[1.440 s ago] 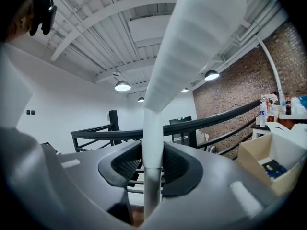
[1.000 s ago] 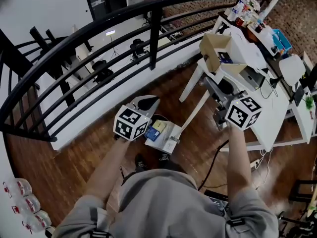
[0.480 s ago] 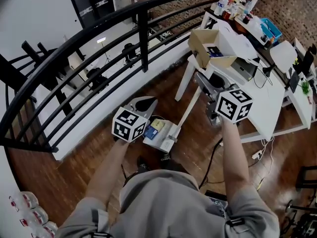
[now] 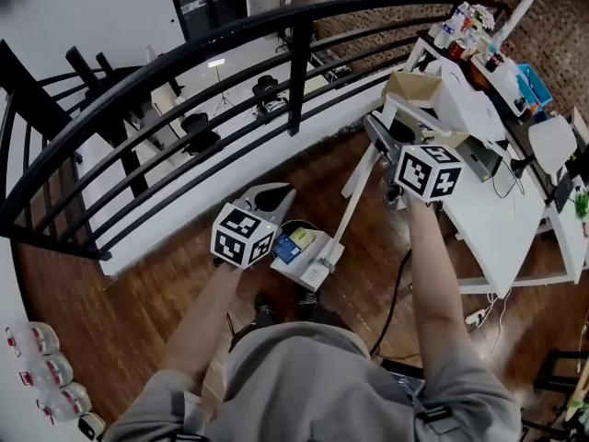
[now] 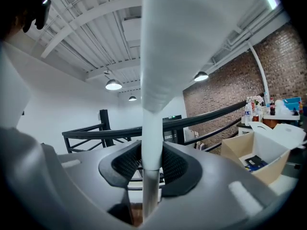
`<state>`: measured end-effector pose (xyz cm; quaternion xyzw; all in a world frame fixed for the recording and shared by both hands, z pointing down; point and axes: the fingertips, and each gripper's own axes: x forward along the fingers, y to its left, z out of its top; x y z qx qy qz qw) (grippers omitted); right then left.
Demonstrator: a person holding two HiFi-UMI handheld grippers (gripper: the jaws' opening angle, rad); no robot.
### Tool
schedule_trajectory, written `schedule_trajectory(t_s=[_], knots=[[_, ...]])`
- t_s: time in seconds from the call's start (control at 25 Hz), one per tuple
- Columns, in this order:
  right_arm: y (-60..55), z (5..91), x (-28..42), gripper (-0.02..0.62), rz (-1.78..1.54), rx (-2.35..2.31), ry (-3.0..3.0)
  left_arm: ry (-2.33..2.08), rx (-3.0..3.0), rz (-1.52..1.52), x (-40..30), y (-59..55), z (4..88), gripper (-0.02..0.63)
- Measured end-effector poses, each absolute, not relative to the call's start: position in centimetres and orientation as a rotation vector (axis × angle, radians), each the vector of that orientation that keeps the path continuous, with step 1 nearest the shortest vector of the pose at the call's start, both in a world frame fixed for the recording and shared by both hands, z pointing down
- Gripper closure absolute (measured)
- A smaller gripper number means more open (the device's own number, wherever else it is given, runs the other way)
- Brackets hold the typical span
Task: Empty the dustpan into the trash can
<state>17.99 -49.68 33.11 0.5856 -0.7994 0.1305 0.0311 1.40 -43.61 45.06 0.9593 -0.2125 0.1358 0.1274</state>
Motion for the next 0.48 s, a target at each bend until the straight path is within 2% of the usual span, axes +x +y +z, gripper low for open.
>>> schedule_trajectory(t_s=[0.48], knots=[[-62.0, 36.6, 18.8, 0.483, 0.499, 1.744, -2.489, -0.841, 2.678, 0.409, -1.4, -47.0, 46.9, 0.601]])
